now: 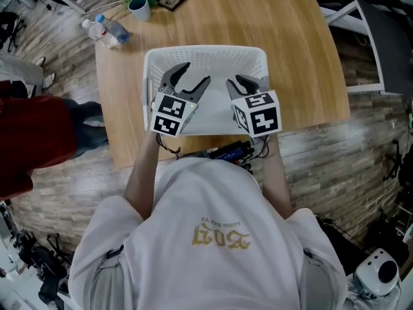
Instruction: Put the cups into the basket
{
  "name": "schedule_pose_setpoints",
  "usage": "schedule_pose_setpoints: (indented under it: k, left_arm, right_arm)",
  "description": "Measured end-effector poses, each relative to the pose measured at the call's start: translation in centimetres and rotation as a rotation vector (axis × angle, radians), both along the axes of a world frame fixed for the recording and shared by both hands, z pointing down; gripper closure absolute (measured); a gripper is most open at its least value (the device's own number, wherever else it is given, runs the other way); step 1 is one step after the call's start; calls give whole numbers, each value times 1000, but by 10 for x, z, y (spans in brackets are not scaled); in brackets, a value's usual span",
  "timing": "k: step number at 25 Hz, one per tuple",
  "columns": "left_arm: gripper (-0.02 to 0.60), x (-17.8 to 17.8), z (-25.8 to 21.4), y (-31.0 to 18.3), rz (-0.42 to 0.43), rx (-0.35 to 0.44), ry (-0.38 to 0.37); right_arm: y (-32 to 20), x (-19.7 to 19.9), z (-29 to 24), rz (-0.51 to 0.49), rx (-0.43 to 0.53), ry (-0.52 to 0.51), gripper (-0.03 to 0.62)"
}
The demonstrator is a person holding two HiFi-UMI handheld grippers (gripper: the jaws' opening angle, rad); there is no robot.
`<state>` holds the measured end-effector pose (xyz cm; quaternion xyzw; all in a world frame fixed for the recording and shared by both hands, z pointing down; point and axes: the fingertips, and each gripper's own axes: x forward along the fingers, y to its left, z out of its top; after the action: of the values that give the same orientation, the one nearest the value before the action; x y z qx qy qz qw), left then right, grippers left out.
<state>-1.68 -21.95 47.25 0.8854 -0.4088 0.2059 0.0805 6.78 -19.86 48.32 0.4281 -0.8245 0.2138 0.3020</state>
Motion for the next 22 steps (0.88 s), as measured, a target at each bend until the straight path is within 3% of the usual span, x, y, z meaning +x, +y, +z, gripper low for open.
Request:
schedule_pose_setpoints:
  k: [6, 12, 17, 22]
  left_arm:
    - [419, -6, -5, -2, -46, 24, 32]
    - [423, 3, 2, -2, -18, 5, 13]
    - [423, 4, -1, -4, -16, 14, 9]
    - [423, 3, -5, -6, -29, 26, 22]
  right_arm:
    - [1, 1, -1, 7, 18, 29, 497]
    - [-2, -2, 7, -26, 16, 89, 497]
    - [-9, -6, -1, -35, 58, 87, 497]
    - [-7, -6, 6, -50, 36, 83, 497]
